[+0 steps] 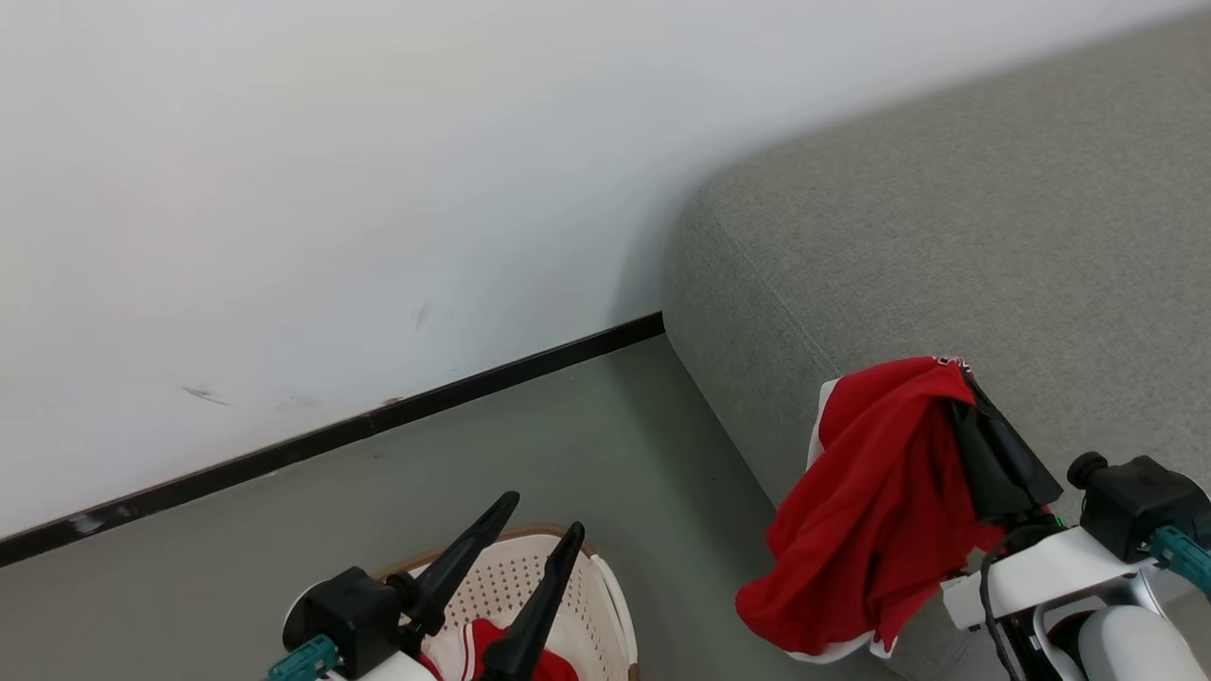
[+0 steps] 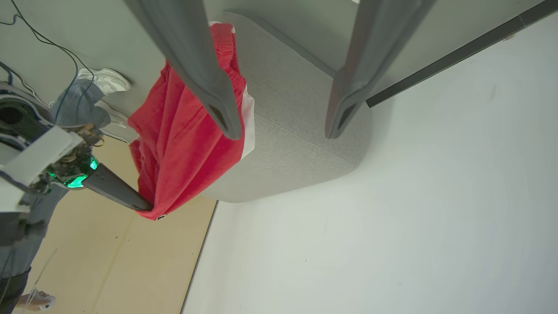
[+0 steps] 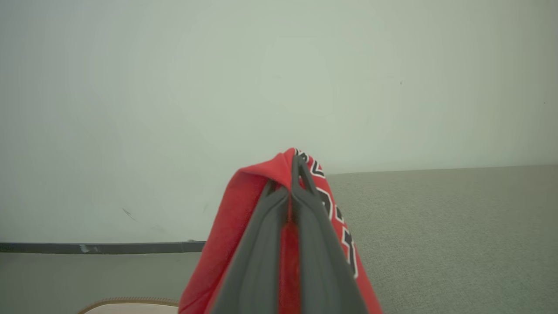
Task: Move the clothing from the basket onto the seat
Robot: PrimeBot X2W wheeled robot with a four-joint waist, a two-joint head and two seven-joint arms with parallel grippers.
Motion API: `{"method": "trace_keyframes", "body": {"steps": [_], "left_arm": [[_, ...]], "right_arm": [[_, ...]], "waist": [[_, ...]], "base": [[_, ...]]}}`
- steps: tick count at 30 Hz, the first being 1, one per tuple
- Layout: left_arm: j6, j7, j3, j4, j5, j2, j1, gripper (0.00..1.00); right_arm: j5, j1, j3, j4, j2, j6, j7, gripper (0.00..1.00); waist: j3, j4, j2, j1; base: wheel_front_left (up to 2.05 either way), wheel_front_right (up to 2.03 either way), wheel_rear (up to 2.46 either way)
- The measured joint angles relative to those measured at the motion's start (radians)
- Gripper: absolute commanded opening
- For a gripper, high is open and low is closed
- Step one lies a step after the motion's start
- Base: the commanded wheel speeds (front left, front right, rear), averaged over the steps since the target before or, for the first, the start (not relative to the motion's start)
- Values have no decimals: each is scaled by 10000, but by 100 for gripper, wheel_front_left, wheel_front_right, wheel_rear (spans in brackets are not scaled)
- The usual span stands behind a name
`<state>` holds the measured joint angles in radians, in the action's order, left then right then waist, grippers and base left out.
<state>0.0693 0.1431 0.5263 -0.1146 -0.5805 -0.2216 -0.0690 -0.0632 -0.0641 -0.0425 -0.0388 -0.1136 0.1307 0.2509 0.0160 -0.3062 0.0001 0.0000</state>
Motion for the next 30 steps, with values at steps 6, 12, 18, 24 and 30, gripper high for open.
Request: {"method": "trace_keyframes", "body": {"steps": [6, 12, 18, 24, 30], "left_arm": [[-128, 6, -15, -56, 0, 2, 119, 100], [-228, 4, 2, -100, 0, 4, 363, 100], [-290, -10, 33, -157, 0, 13, 364, 100], [-330, -61, 50, -288, 0, 21, 364, 100], [-330, -113, 58, -334, 0, -10, 364, 100]], "right_arm": [[-270, -6, 121, 81, 6, 0, 0, 0], [-614, -88, 569, 226, -117, 0, 0, 0], [-1197, -632, 963, 811, -201, 0, 0, 0], [-1659, -1212, 1321, 1361, -416, 0, 0, 0], [-2088, -2197, 1615, 1766, -742, 0, 0, 0]], "waist": [[-46, -208, -1, 0], [-174, -324, 0, 0], [-362, -293, 0, 0], [-572, -165, 0, 0], [-825, -23, 0, 0]], "base": [[0, 0, 0], [0, 0, 0], [0, 0, 0], [0, 0, 0], [0, 0, 0]]}}
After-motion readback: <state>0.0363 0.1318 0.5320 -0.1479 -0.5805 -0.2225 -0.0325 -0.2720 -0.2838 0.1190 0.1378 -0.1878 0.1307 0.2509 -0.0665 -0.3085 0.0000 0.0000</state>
